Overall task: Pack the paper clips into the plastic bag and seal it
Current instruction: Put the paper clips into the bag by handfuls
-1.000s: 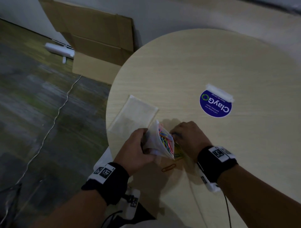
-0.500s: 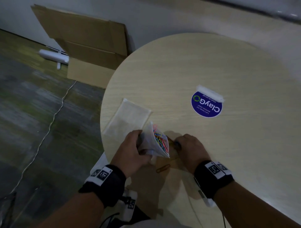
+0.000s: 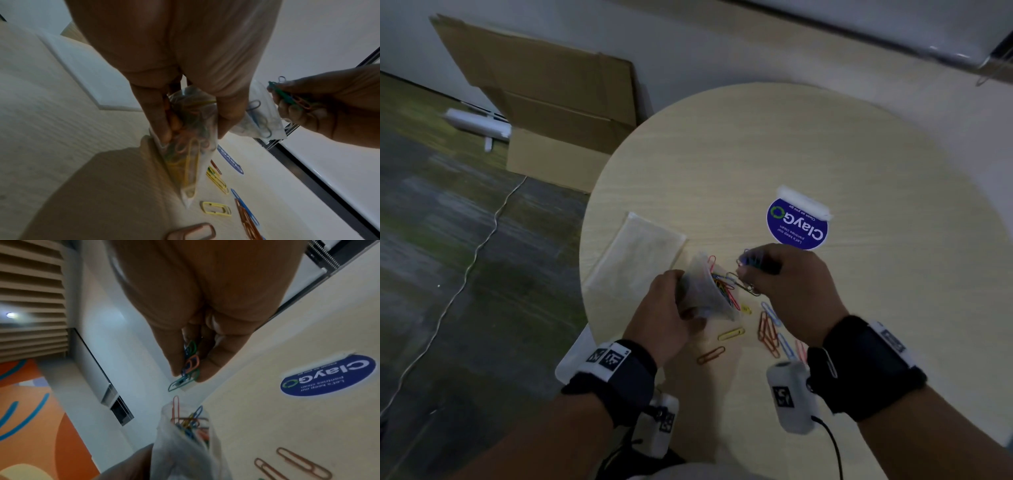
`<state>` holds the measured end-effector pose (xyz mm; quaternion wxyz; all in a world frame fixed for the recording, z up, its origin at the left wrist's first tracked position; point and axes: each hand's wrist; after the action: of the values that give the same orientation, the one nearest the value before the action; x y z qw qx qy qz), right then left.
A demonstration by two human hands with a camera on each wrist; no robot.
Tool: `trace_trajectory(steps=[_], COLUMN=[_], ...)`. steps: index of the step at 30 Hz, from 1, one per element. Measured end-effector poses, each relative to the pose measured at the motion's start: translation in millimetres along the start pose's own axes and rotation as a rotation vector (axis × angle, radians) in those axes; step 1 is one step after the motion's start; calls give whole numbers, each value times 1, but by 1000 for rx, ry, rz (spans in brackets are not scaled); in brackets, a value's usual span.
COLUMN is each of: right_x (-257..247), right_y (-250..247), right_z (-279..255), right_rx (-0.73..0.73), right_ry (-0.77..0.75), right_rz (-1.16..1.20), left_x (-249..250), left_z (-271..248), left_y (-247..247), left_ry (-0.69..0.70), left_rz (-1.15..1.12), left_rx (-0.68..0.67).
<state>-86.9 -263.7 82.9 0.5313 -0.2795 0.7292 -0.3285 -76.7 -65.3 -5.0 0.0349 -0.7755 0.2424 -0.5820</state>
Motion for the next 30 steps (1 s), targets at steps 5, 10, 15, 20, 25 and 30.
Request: trace_trajectory(steps=[5, 10, 15, 20, 25, 30], right_x=[-10, -16, -9, -11, 34, 107], right_y=[26, 19, 12, 26, 5, 35], right_z=[2, -12, -10, -8, -16, -51], right_rx=[12, 13, 25, -42, 83, -245], right_ry=[-49, -160, -152, -350, -61, 255], right_rz=[-111, -202, -200, -425, -128, -540], left_x=[-1, -5, -8, -7, -11, -24], left_z=[0, 0, 1, 1, -3, -9], left_y=[1, -1, -3, -6, -16, -23], left_ry=[-11, 0, -4, -24, -14, -14], left_rz=[-37, -78, -67, -50, -12, -32], left_rx=[-1, -6, -5, -34, -42, -2])
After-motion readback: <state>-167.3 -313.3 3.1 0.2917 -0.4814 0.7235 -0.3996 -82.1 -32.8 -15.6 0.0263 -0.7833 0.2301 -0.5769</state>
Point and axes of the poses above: each hand's wrist, its own z-axis towards the middle knuckle, its own y-axis out of the palm, x = y × z, and after that the axes turned 12 degrees about -z, right-handed
